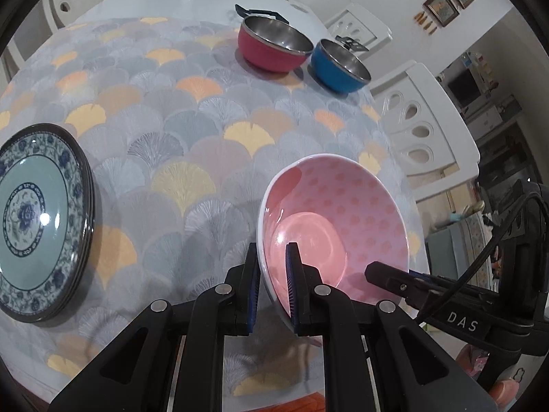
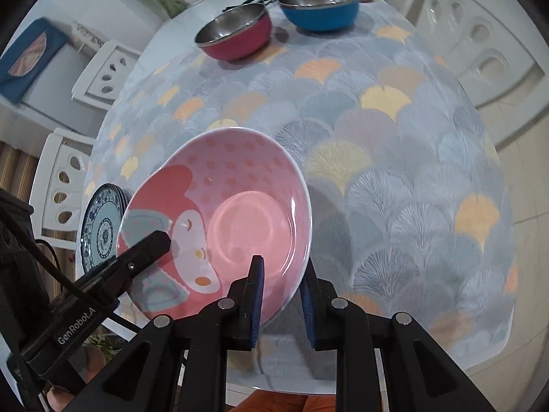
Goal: Organize plates and bowls
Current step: 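Grasp the rim of the pink cartoon-print bowl with the right gripper, then carry the pink bowl beside the plate stack, lower it and open, then grasp the rim of the red-bottomed steel bowl with the right gripper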
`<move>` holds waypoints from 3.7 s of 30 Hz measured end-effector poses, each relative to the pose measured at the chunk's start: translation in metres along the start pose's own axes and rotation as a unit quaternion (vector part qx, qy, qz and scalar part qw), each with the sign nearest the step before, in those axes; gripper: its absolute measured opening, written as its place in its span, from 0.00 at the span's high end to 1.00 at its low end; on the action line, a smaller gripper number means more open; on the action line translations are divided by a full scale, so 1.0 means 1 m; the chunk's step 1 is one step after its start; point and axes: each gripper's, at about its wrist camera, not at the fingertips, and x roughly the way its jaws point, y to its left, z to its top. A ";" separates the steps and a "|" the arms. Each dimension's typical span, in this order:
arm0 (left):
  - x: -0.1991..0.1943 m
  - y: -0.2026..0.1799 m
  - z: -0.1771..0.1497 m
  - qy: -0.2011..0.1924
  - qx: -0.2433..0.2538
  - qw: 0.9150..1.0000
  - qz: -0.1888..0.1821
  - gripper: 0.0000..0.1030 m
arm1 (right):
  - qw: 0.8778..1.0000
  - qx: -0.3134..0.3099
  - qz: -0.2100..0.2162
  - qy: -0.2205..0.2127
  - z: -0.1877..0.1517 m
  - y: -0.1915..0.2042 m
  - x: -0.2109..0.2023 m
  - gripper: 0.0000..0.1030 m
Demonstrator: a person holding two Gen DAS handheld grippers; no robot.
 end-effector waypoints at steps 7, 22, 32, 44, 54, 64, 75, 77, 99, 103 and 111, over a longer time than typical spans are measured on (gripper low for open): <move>-0.001 -0.003 -0.005 -0.004 0.016 1.000 0.013 0.89 | 1.000 0.008 -0.007 -0.025 -0.008 -0.007 -0.007 0.80; -0.035 0.012 -0.009 -0.038 0.003 0.999 0.017 0.89 | 0.999 0.026 -0.004 -0.046 -0.024 -0.014 -0.028 0.80; -0.027 0.007 -0.016 -0.017 0.012 1.000 -0.005 0.89 | 0.999 0.014 -0.001 -0.036 -0.036 0.002 -0.025 0.80; -0.012 -0.008 0.011 -0.022 0.064 0.998 0.020 0.89 | 0.998 0.015 -0.004 -0.057 -0.045 0.020 -0.022 0.78; -0.033 0.015 0.004 -0.031 0.046 0.998 0.015 0.86 | 0.997 0.011 -0.014 -0.070 -0.032 0.019 -0.022 0.78; -0.079 0.013 0.036 -0.085 0.047 0.995 -0.005 0.86 | 0.994 0.053 0.017 -0.091 -0.010 -0.005 -0.077 0.77; -0.064 0.020 0.133 -0.097 -0.012 0.994 -0.048 0.32 | 0.992 0.029 0.032 -0.116 0.086 0.016 -0.083 0.50; -0.053 0.026 0.152 -0.091 -0.021 0.995 -0.046 0.32 | 0.993 0.025 0.032 -0.109 0.106 0.019 -0.073 0.50; 0.108 0.045 0.266 0.010 -0.036 0.999 -0.009 0.53 | 0.998 0.019 0.065 -0.003 0.266 0.015 0.074 0.50; 0.122 0.051 0.269 0.020 -0.050 0.999 -0.009 0.53 | 0.998 0.005 0.070 0.007 0.275 0.019 0.086 0.50; 0.130 0.053 0.272 0.022 -0.051 0.998 -0.008 0.79 | 0.997 0.002 0.069 0.017 0.282 0.019 0.103 0.63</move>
